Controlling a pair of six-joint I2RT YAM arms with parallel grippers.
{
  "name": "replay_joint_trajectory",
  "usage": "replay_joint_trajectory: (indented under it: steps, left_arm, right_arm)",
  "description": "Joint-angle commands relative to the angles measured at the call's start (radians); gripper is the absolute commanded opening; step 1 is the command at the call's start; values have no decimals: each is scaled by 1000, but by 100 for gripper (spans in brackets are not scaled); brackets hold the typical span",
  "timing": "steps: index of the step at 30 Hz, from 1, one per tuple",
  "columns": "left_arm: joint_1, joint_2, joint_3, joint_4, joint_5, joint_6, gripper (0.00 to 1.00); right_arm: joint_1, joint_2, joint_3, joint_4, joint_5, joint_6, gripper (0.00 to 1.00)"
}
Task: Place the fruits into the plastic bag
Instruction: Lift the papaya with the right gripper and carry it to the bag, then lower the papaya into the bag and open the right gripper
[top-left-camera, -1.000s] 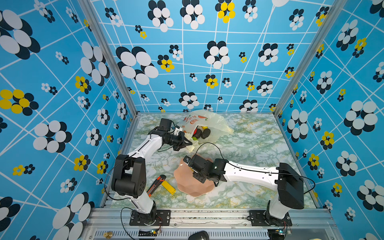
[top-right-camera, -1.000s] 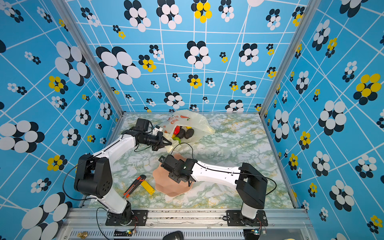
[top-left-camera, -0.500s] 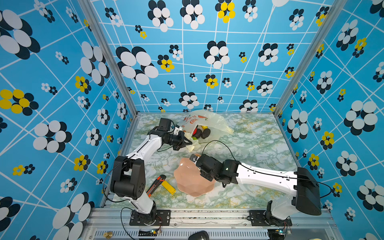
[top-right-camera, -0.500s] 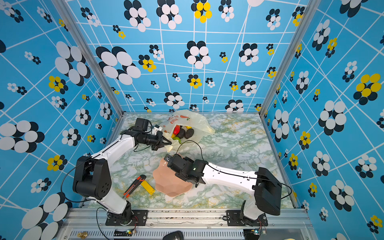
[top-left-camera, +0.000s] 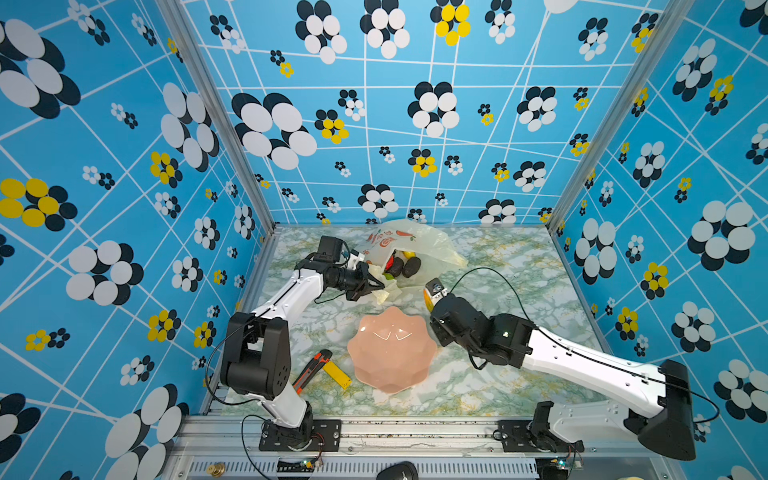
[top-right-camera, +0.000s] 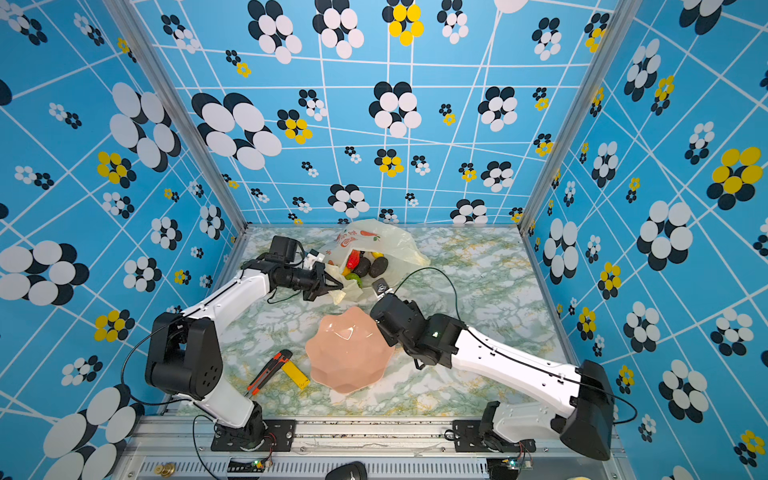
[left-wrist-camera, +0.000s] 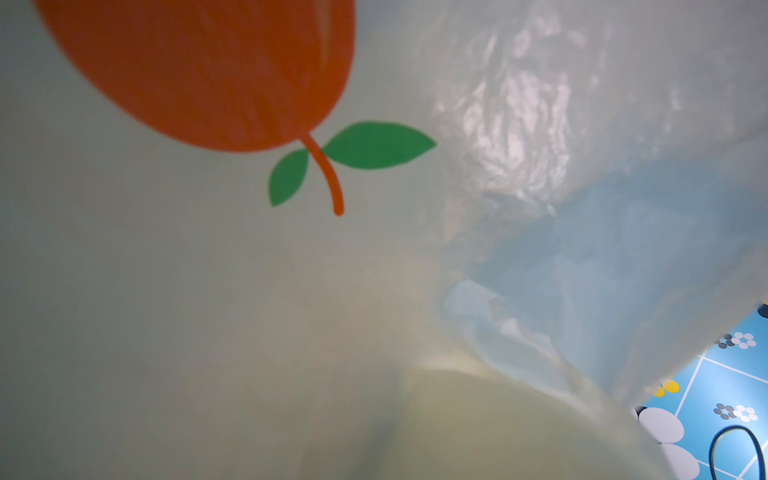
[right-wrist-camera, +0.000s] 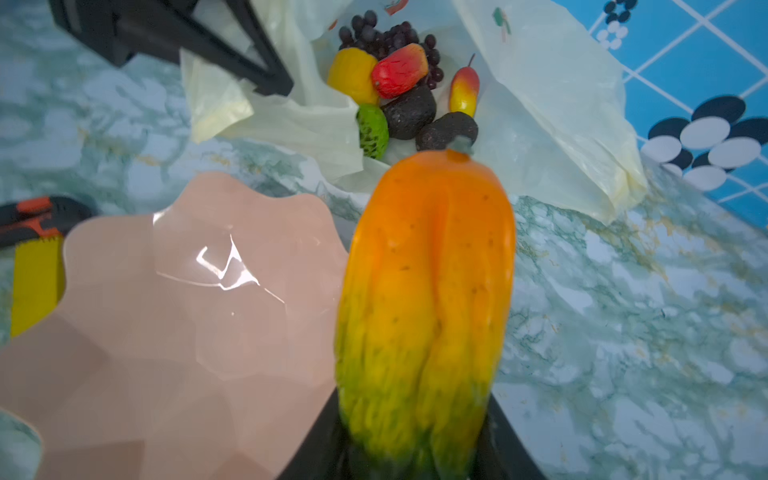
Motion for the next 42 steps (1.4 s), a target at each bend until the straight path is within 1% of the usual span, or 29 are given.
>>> replay_joint_trajectory:
  steps: [1,5,10,11,15,19,24,26,28,31,34,35,37,40,42]
  left_arm:
    - [-1,-43,-20,8,-4,-7,0]
    - [-1,-59,-25,-8,-2,2,0]
    - [-1,-85,-35,-25,2,14,0]
    - [0,-91,-35,-30,0,18,0]
    - [-5,-109,-40,-46,4,34,0]
    - [-12,-119,-39,-65,6,52,0]
    - [-20,-141,-39,-89,-1,70,0]
    - [-22,-150,-39,-100,-6,74,0]
    - [-24,-157,-42,-105,-11,73,0]
    - [-28,-167,-52,-109,-15,70,0]
    - [-31,-176,-70,-106,-21,65,0]
    - [-30,-178,-76,-103,-22,62,0]
    - [-27,-180,-81,-105,-28,59,0]
    - [-20,-184,-76,-113,-39,56,0]
    - [-10,-190,-74,-113,-47,53,0]
  right_arm:
    - [-73,-66,-36,37,-119,241,6]
    - [-194,-67,-15,48,-358,412,6]
    - [-320,36,47,47,-717,589,6]
    - [-340,67,62,53,-791,615,7]
    - [-403,207,158,76,-1022,658,9]
    - [-441,367,273,125,-1165,692,10]
    - [-460,593,448,152,-1298,742,11]
    - [-462,667,506,189,-1330,782,12]
    - [-464,728,575,220,-1334,812,11]
    - [-474,818,672,206,-1278,809,10]
    - [-482,894,751,193,-1178,796,11]
    - [-483,922,779,190,-1143,797,15]
    - [-483,985,830,199,-1098,807,20]
    - [-484,1036,899,249,-1077,846,42]
    - [-483,1028,920,288,-1068,848,50]
